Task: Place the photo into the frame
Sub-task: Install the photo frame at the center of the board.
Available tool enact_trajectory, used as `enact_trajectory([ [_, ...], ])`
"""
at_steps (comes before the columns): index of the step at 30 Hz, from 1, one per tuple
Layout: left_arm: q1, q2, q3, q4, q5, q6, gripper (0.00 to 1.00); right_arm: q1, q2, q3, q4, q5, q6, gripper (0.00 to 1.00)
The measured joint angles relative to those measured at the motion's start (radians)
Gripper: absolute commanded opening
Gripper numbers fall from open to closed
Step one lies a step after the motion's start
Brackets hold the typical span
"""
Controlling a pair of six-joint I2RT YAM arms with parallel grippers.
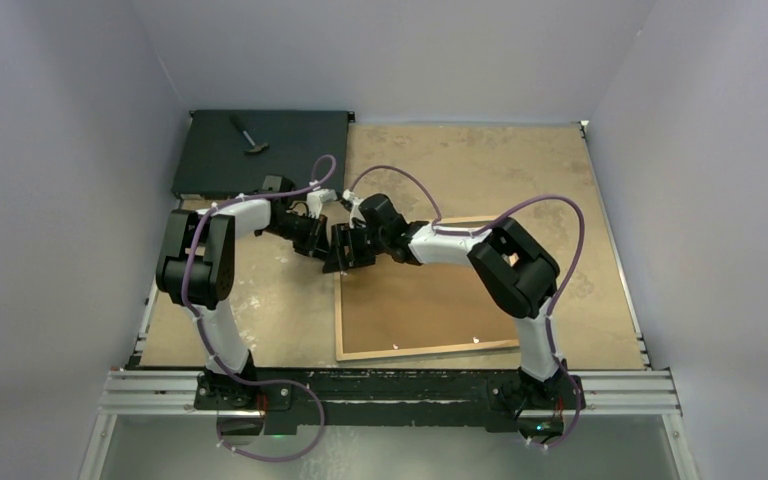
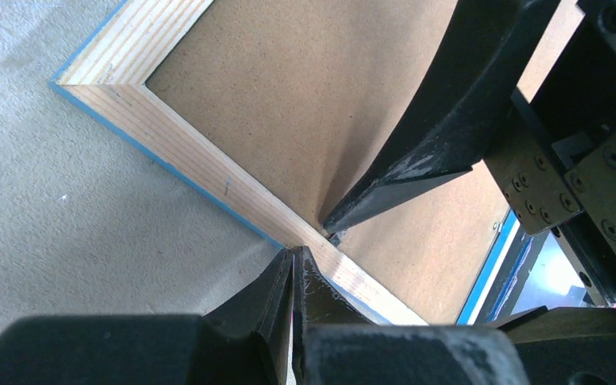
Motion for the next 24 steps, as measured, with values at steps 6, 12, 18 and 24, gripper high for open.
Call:
enact_trajectory([
  [6, 0.000, 0.000, 0.000, 0.000, 0.000, 0.000, 0.00, -0.025, 0.000, 0.019, -0.047, -0.002, -0.068, 0.65],
  [12, 0.000, 0.000, 0.000, -0.001, 0.000, 0.001, 0.00, -0.038, 0.001, 0.019, -0.046, -0.018, -0.097, 0.64],
  [18, 0.000, 0.000, 0.000, -0.001, 0.000, 0.001, 0.00, -0.038, 0.011, 0.011, -0.024, -0.078, -0.105, 0.61],
  [24, 0.000, 0.000, 0.001, -0.002, -0.001, 0.001, 0.00, -0.038, 0.011, -0.004, -0.011, -0.124, -0.106, 0.59],
])
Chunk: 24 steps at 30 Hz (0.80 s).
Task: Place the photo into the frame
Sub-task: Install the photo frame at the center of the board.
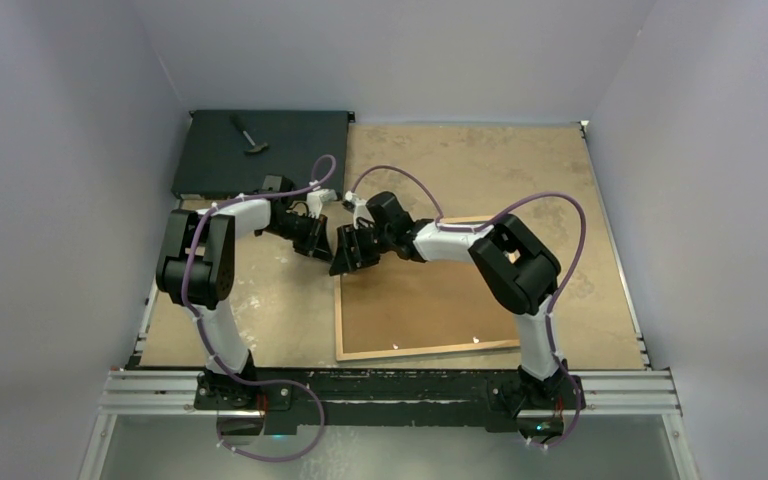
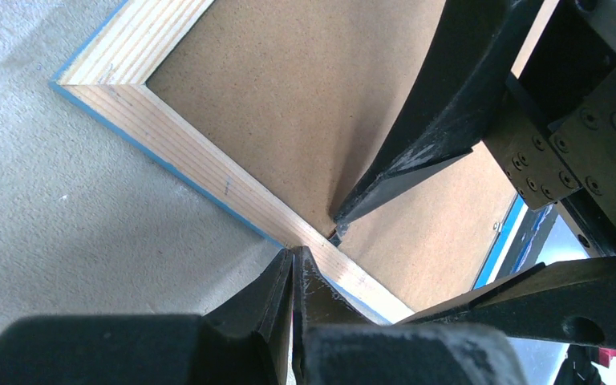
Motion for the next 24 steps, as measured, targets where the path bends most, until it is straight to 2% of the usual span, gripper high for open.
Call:
enact_trajectory([
  [18, 0.000, 0.000, 0.002, -0.005, -0.003, 0.000, 0.00, -0.004, 0.016, -0.006, 0.024, -0.053, -0.013, 0.50],
  [24, 0.000, 0.000, 0.004, -0.008, -0.006, 0.000, 0.00, -0.006, 0.022, 0.003, 0.019, -0.056, -0.036, 0.51],
])
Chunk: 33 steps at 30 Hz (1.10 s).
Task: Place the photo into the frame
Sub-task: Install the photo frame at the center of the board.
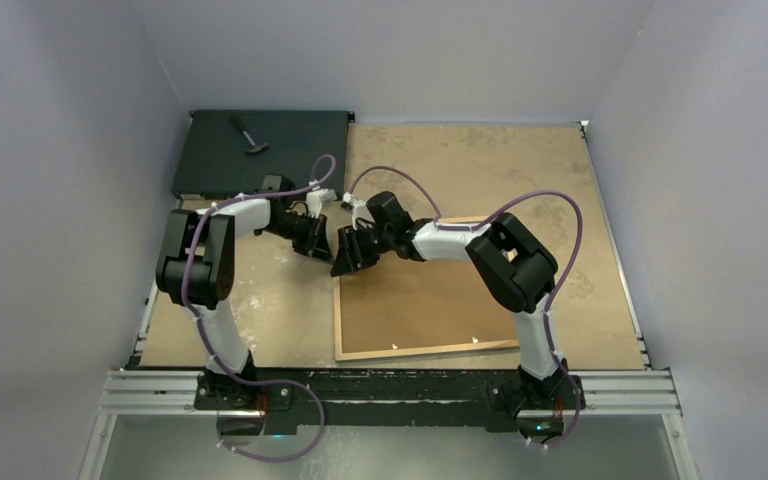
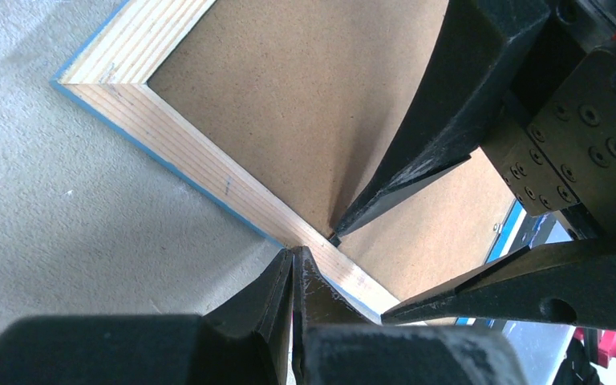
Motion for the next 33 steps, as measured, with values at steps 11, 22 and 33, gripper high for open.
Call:
enact_trajectory([
  [11, 0.002, 0.000, 0.002, -0.005, -0.001, 0.003, 0.00, 0.014, -0.002, 0.018, 0.008, 0.085, -0.064, 0.55],
  [22, 0.002, 0.000, 0.004, -0.010, -0.004, 0.003, 0.00, 0.019, -0.003, -0.027, 0.084, 0.101, -0.061, 0.42],
  [33, 0.002, 0.000, 0.015, -0.014, -0.008, 0.010, 0.00, 0.024, -0.013, -0.040, 0.085, 0.099, -0.060, 0.42],
])
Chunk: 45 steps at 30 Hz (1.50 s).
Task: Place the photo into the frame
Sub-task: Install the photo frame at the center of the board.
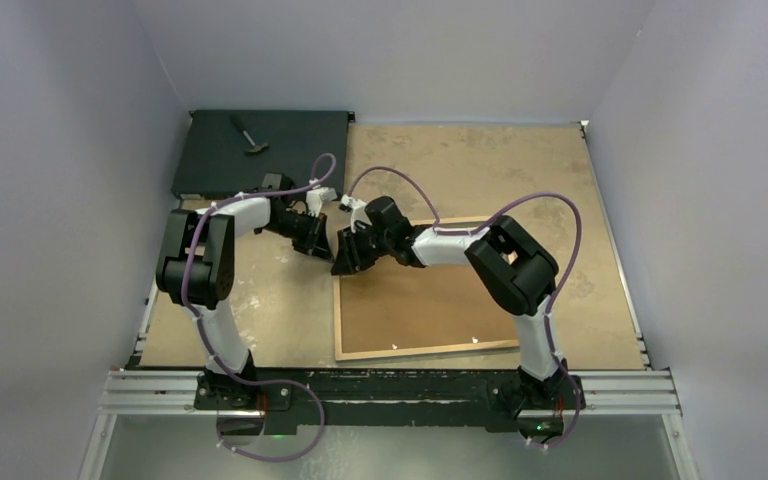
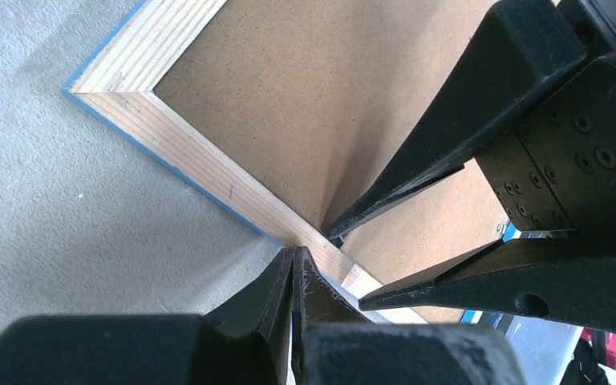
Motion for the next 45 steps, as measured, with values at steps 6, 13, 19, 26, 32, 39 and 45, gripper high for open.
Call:
enact_trajectory([
  [6, 0.000, 0.000, 0.000, 0.000, 0.000, 0.006, 0.00, 0.004, -0.014, -0.014, -0.013, -0.002, 0.000, 0.42],
  [13, 0.000, 0.000, 0.000, 0.000, 0.000, 0.006, 0.00, 0.004, -0.016, -0.019, -0.013, -0.024, 0.000, 0.42],
  [19, 0.000, 0.000, 0.000, 0.000, 0.000, 0.006, 0.00, 0.006, -0.014, -0.019, -0.011, -0.029, 0.000, 0.34],
  [26, 0.001, 0.001, 0.000, -0.001, 0.000, 0.007, 0.00, 0.006, 0.001, -0.010, -0.009, -0.022, -0.002, 0.24],
  [32, 0.001, 0.002, 0.000, -0.001, 0.000, 0.007, 0.00, 0.008, 0.001, -0.010, -0.013, 0.005, -0.004, 0.18],
  [39, 0.003, 0.002, 0.003, -0.009, 0.000, 0.010, 0.00, 0.016, -0.005, -0.005, -0.020, 0.003, 0.006, 0.60],
  [45, 0.021, -0.001, 0.063, -0.106, 0.003, 0.079, 0.00, 0.042, -0.102, 0.003, -0.113, 0.073, 0.026, 0.97],
])
